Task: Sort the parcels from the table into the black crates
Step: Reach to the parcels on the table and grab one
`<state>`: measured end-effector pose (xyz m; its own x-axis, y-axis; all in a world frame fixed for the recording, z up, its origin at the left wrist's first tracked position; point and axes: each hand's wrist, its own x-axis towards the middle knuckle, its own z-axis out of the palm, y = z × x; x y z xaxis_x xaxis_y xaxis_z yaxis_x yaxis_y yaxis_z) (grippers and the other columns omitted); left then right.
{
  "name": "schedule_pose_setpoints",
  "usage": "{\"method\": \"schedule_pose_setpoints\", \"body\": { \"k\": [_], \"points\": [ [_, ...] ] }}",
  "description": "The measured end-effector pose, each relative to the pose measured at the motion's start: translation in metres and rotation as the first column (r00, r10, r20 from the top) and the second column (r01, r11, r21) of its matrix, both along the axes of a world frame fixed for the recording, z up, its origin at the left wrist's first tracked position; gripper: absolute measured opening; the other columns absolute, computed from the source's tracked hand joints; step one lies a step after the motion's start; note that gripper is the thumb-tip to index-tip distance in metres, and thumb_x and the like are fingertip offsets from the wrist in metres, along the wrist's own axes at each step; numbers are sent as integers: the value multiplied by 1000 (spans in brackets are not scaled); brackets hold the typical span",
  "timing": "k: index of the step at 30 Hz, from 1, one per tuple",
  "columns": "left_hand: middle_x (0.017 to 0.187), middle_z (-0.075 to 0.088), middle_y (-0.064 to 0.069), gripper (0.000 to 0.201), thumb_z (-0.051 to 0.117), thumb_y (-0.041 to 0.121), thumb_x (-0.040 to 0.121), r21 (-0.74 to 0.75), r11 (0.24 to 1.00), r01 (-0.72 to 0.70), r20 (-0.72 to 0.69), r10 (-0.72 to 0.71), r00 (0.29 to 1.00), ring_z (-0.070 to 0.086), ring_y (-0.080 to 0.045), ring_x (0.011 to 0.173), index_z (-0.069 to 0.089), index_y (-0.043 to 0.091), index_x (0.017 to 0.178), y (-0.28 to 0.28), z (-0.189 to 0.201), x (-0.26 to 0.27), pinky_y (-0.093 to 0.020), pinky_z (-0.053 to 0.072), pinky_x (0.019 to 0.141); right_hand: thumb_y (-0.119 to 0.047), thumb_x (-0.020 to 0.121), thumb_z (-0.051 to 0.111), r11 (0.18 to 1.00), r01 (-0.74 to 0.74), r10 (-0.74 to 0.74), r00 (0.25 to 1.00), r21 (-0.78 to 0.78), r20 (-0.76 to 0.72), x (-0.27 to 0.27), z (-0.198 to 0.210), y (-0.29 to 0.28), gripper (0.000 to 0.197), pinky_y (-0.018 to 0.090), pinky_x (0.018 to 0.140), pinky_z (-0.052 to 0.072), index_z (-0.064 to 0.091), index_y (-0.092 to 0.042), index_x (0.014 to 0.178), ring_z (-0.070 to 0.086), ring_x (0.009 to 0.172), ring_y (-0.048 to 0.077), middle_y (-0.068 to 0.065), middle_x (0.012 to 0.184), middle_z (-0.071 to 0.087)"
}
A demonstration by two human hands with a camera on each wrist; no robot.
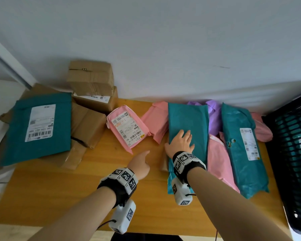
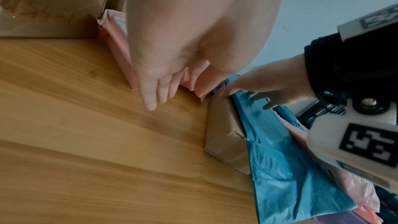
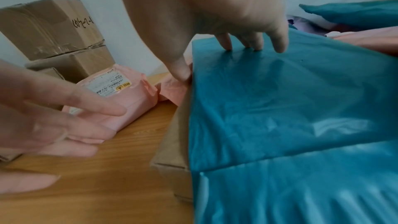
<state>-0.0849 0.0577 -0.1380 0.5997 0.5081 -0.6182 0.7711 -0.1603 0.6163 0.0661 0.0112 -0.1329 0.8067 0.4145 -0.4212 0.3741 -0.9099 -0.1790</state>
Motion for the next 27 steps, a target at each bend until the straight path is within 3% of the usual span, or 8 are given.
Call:
{"method": "schedule_pose_setpoints", "body": {
  "k": [5,8,11,14,18,23,25,27],
  "points": [
    [153,31,-1,58,39,4,96,11,1000,6,-18,-6,1000,56,-25,116,26,24,149,-3,2,-1,-28,48,85,-26,86,54,999,-37,35,991,15,126,3,-10,1,53,45,113,25,34,-5,131,27,139,33,19,148,30],
    [152,33,-1,58,40,4,96,23,1000,3,-21,-2,1000,60,-24,108,27,25,148,-6,1,-2,-23,48,73,-21,84,53,998,-60,55,981,21,188,3,-12,4,38,46,105,33,42,-5,116,43,125,38,21,130,46],
    [151,35,0,59,40,4,95,17,1000,5,-21,-5,1000,61,-24,105,27,25,148,-9,-2,-4,-16,43,61,-15,85,49,998,-47,39,984,40,175,2,-8,4,34,49,103,36,42,-4,116,43,125,41,24,132,45],
    [151,35,-1,59,40,3,95,11,1000,0,-22,1,1000,62,-22,99,27,24,148,-13,-1,-6,-15,43,61,-17,92,45,996,7,-16,994,93,105,0,1,1,41,52,103,38,34,-4,129,30,137,41,20,149,29],
    [146,42,-5,58,39,4,96,12,1000,5,5,-5,1000,52,-5,63,26,22,149,-19,2,-2,-10,34,41,-15,95,43,983,-32,13,994,181,106,1,25,-8,30,43,91,45,36,-4,122,47,124,37,15,138,41],
    [150,35,-5,57,41,2,96,57,998,9,44,-12,999,59,-15,93,26,18,149,-25,21,14,-11,43,61,-4,92,41,982,-78,61,993,174,100,11,74,-32,28,38,90,43,40,-3,121,54,115,38,17,125,55],
    [149,37,-5,56,42,2,96,78,997,7,69,-13,998,59,-16,93,28,16,148,-28,33,23,-11,45,63,-4,91,44,984,-80,64,993,158,103,17,91,-43,30,37,92,43,42,-4,121,53,117,37,18,125,56],
    [146,41,-6,53,42,4,96,134,991,22,90,-34,995,59,-21,104,30,14,147,-31,47,31,-20,50,78,-5,91,46,984,-66,50,994,167,94,23,106,-57,30,37,91,43,45,-4,121,54,116,36,19,124,57]
  ]
}}
